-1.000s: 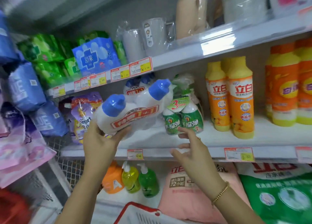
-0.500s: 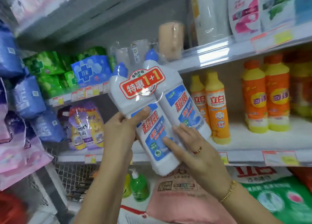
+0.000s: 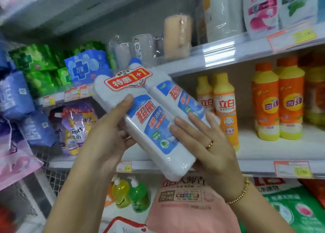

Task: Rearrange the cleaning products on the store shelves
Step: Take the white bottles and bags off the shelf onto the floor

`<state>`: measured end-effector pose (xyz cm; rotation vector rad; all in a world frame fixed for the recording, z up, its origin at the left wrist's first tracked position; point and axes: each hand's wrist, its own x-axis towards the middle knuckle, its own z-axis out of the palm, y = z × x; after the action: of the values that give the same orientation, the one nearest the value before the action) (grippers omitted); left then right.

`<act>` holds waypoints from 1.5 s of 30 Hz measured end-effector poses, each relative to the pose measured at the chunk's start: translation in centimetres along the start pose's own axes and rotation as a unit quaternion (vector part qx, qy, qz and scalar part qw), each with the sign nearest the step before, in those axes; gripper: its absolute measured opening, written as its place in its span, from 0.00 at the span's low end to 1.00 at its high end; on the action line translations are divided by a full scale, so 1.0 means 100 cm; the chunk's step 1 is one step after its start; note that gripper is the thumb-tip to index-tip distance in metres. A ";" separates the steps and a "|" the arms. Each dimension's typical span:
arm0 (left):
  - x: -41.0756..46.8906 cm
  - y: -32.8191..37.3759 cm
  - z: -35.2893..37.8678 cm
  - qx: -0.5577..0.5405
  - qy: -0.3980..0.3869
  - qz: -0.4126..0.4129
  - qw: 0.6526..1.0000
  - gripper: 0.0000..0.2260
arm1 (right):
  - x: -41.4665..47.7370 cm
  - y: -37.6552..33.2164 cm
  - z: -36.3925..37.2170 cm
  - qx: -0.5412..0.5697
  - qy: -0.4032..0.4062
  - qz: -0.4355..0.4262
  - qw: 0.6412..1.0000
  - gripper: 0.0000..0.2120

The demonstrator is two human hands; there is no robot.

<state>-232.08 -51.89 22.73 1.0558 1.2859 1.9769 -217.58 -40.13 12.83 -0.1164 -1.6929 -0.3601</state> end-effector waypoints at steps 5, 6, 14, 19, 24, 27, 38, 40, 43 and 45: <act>0.007 0.008 -0.011 -0.004 -0.075 0.046 0.996 0.23 | 0.022 -0.035 0.001 0.338 0.072 0.324 0.881 0.31; 0.012 0.003 -0.013 0.002 -0.066 0.049 0.997 0.24 | 0.027 -0.036 0.001 0.385 0.098 0.371 0.840 0.29; 0.034 -0.024 -0.018 -0.029 -0.047 -0.026 0.998 0.35 | 0.036 -0.027 0.005 0.651 0.190 0.533 0.506 0.20; 0.020 -0.033 -0.007 -0.120 -0.175 -0.039 0.976 0.24 | 0.035 -0.012 0.010 0.705 0.175 0.558 0.401 0.22; 0.019 -0.029 0.000 -0.185 -0.128 -0.004 0.974 0.17 | 0.044 -0.006 0.003 0.614 0.135 0.540 0.559 0.23; 0.016 -0.020 0.004 -0.192 -0.078 0.014 0.978 0.10 | 0.050 -0.015 -0.004 0.433 0.124 0.476 0.755 0.34; -0.006 0.000 0.018 -0.108 -0.062 0.149 0.981 0.22 | 0.048 -0.036 0.019 -0.024 0.035 0.225 0.973 0.35; -0.009 0.001 0.018 -0.088 -0.120 0.164 0.975 0.22 | 0.052 -0.026 0.011 0.011 0.044 0.227 0.973 0.33; 0.000 0.006 0.002 0.001 -0.109 0.189 0.976 0.33 | 0.052 -0.029 0.002 0.181 0.071 0.318 0.928 0.29; 0.009 0.007 -0.011 0.034 -0.048 0.180 0.982 0.39 | 0.045 -0.032 -0.001 0.352 0.059 0.368 0.859 0.24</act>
<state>-233.52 -51.96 23.45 1.4848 1.1827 2.1192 -219.12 -43.75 16.73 -0.1827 -1.4347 0.8120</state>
